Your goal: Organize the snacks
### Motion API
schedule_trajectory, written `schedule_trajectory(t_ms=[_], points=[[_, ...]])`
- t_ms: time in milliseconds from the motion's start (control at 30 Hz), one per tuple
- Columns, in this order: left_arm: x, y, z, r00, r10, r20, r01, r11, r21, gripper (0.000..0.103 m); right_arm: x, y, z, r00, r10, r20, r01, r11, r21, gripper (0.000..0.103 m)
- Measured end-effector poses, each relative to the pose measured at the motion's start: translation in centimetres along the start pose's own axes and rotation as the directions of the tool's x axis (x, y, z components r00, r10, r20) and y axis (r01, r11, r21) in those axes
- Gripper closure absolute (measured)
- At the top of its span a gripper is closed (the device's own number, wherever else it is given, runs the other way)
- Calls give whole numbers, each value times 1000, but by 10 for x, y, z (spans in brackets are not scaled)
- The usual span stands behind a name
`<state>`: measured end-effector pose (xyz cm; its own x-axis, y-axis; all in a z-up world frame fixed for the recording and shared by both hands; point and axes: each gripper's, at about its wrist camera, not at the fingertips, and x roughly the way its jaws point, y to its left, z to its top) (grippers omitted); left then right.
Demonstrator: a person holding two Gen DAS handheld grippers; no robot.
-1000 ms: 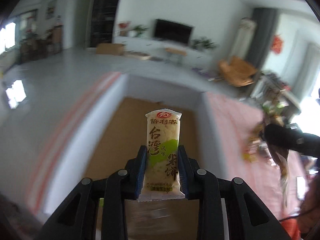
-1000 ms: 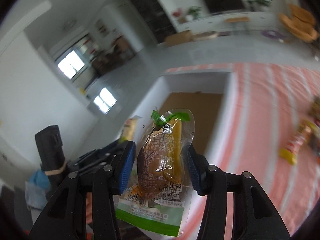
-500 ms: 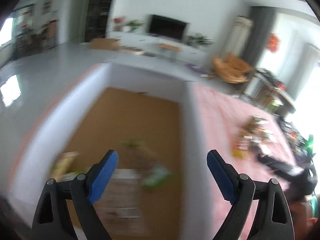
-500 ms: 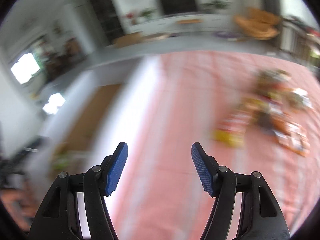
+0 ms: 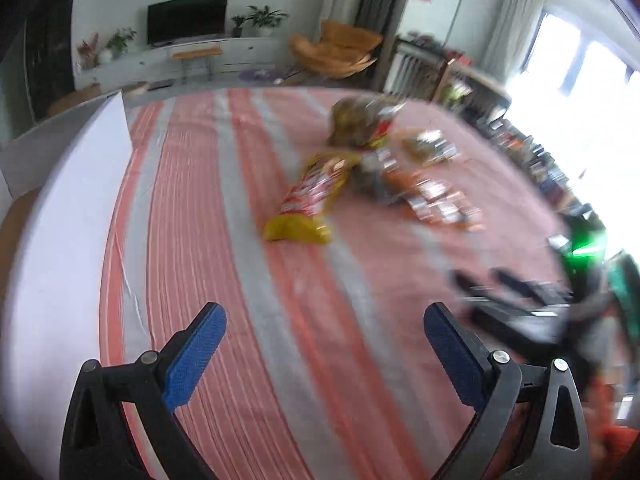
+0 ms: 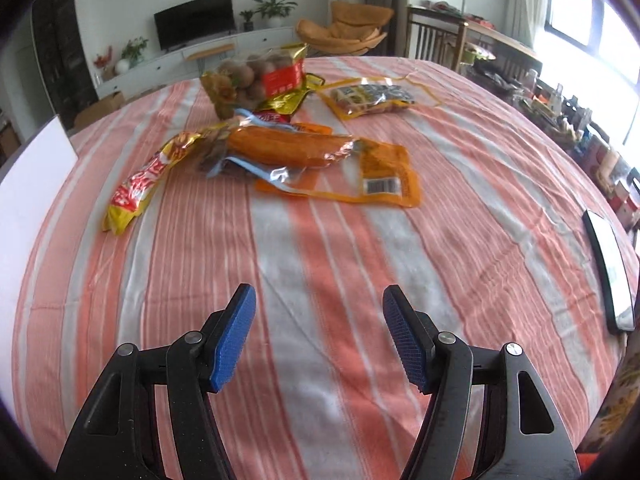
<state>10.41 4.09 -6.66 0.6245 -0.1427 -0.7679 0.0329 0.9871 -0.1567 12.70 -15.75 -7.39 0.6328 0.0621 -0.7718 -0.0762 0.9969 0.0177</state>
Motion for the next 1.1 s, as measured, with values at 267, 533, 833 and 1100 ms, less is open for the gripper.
schedule_trajectory(t_ms=[267,533,833,1100], points=[[61,13,-9,986,159,-43,-156,985,68,5,12,-11,-4,1000,-6,-27,8,999,51,34],[67,11,-8,989,138,-48,-135,989,68,0,16,-5,-5,999,-20,-29,20,1000,12,23],[67,11,-9,989,138,-48,-135,989,68,0,17,-4,-5,999,-19,-29,20,1000,11,21],[67,11,-8,989,138,-48,-135,989,68,0,17,-4,-5,999,-19,-29,19,1000,11,20]])
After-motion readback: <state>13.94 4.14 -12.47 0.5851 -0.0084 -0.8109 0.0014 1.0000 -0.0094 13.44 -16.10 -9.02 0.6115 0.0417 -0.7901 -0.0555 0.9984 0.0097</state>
